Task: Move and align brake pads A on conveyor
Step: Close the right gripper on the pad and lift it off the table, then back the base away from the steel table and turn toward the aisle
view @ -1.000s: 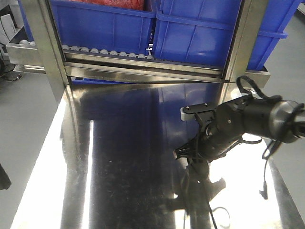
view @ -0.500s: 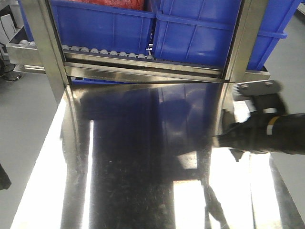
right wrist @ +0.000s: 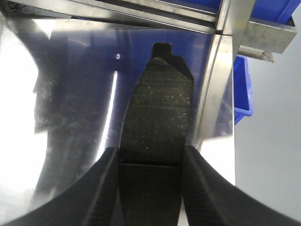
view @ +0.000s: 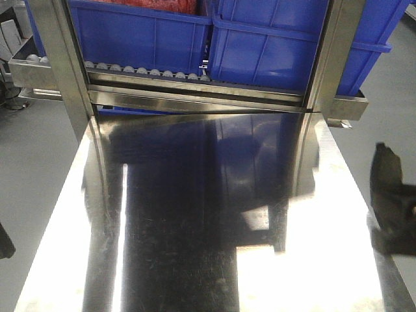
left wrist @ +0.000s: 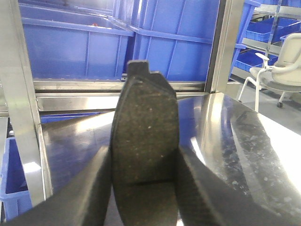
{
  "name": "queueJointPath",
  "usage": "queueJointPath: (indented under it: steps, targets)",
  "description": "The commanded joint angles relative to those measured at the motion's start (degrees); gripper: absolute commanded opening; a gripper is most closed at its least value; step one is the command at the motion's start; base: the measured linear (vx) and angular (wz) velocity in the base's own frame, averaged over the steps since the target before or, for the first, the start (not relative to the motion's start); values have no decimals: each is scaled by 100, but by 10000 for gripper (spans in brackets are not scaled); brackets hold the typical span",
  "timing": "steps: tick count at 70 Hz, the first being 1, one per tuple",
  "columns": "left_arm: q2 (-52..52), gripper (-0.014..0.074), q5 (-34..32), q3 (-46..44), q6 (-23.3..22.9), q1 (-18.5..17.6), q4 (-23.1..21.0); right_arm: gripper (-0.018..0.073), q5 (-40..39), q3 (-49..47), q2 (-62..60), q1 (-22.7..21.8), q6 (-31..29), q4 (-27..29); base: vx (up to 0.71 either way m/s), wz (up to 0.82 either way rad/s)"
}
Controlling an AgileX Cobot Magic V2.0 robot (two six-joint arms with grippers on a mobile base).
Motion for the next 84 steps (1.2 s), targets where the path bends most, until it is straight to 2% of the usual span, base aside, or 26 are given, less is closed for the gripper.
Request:
queueJointPath:
  steps: [1, 22, 84]
  targets:
    - [33, 3, -598, -155, -8, -42, -43, 34, -453, 170, -559, -36, -114, -44, 0, 0]
    - [33, 3, -598, -155, -8, -42, -43, 35, -438, 622, -1460, -36, -114, -44, 0, 0]
    - [33, 3, -598, -155, -8, -42, -43, 35, -392, 622, -1460, -36, -103, -39, 0, 0]
